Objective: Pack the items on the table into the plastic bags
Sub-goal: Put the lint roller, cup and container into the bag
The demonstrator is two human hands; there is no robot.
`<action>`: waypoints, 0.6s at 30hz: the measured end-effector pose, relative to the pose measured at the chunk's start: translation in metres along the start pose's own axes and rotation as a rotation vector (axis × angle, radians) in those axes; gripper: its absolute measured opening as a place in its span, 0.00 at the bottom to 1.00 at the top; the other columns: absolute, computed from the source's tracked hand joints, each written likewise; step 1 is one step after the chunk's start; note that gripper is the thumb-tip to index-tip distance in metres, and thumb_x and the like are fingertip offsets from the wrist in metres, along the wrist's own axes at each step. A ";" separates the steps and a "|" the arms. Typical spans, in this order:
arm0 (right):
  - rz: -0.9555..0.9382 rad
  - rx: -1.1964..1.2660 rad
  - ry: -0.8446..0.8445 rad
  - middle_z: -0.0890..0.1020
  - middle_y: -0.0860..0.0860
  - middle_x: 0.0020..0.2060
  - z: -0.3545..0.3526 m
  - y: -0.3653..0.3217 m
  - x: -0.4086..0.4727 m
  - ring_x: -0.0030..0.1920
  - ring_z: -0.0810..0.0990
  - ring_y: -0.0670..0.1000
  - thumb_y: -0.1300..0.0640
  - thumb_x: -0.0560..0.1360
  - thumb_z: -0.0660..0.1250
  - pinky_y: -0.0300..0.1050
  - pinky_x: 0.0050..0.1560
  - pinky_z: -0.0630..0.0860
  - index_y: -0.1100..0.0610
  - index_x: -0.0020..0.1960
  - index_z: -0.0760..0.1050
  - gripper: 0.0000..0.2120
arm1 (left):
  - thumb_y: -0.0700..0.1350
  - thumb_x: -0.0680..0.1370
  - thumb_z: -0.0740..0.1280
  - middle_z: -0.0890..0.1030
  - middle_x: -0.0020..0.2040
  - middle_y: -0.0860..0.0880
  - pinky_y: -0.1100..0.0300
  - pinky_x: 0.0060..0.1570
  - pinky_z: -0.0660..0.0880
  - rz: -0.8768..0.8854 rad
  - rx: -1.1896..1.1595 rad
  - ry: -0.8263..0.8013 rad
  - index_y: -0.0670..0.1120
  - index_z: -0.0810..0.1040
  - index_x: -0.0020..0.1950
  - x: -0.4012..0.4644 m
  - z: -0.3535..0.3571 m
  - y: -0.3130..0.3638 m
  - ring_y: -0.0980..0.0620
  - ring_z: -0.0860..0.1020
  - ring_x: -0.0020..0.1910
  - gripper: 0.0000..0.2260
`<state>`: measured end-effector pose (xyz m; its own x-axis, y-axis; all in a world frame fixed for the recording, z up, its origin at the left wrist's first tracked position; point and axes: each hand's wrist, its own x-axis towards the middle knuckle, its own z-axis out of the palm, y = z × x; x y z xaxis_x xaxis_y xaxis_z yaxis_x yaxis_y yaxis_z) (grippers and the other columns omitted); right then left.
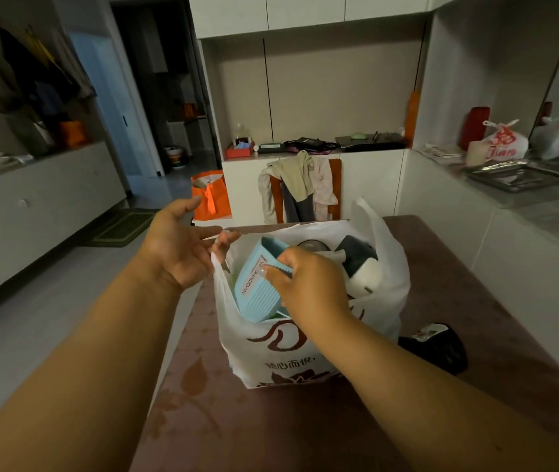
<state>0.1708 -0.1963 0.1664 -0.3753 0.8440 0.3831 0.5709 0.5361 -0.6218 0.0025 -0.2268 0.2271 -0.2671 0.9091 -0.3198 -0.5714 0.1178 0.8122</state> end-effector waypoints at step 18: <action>0.014 0.247 0.024 0.81 0.48 0.38 -0.045 0.042 0.002 0.38 0.78 0.46 0.49 0.80 0.59 0.36 0.43 0.76 0.56 0.47 0.80 0.14 | 0.58 0.77 0.61 0.78 0.58 0.38 0.46 0.58 0.73 0.139 0.431 0.151 0.44 0.71 0.62 0.013 0.027 0.007 0.43 0.79 0.51 0.22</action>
<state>0.2266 -0.1715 0.1714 -0.3495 0.8531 0.3874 0.3793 0.5069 -0.7741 0.0163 -0.2034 0.2418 -0.4460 0.8636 -0.2351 -0.1565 0.1834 0.9705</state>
